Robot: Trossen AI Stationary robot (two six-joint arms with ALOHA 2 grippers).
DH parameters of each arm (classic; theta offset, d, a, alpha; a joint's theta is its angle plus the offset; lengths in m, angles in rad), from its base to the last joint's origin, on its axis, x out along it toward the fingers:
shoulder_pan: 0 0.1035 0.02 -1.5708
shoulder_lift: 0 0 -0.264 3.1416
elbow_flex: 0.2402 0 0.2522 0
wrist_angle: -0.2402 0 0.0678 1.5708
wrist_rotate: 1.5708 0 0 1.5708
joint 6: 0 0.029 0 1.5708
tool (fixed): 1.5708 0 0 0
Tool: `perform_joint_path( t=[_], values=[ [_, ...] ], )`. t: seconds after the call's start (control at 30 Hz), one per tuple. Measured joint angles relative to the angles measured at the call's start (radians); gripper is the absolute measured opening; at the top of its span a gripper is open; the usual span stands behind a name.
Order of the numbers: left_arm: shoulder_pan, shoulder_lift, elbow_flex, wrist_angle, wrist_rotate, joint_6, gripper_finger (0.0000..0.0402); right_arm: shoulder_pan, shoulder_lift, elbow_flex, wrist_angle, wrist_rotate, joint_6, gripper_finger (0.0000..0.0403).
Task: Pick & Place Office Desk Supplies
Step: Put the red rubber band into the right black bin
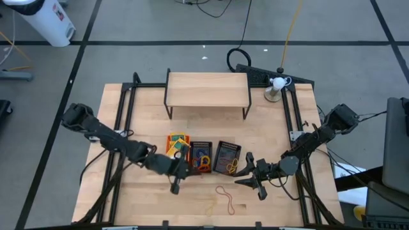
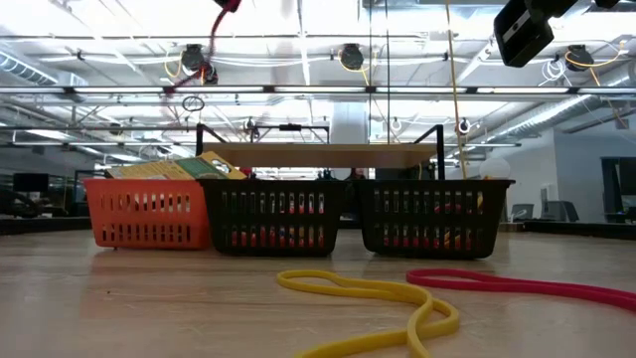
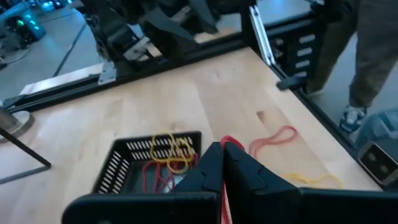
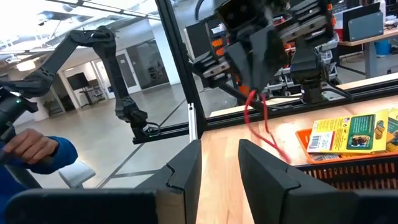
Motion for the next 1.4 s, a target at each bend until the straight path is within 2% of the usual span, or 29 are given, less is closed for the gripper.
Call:
perform_joint_path(
  t=[0.43, 0.9, 1.07, 1.2, 1.4],
  values=[
    [0.114, 0.000, 0.000, 0.203, 0.130, 0.047, 0.0000, -0.008, 0.000, 0.000, -0.008, -0.001, -0.010, 0.0100],
    [0.131, 0.000, 0.000, 0.318, 0.133, 0.066, 0.0000, -0.130, 0.000, 0.000, -0.032, -0.006, -0.047, 0.0100],
    [0.135, 0.002, 0.000, 0.370, 0.132, 0.064, 0.0000, -0.176, 0.000, 0.000, -0.028, -0.083, -0.063, 0.0101],
    [0.149, 0.002, 0.000, 0.388, 0.132, 0.062, 0.0000, -0.205, 0.000, 0.000, -0.023, -0.135, -0.070, 0.0113],
    [0.168, 0.003, 0.000, 0.412, 0.132, 0.042, 0.0000, -0.232, 0.000, 0.000, -0.014, -0.136, -0.081, 0.0147]
  ],
)
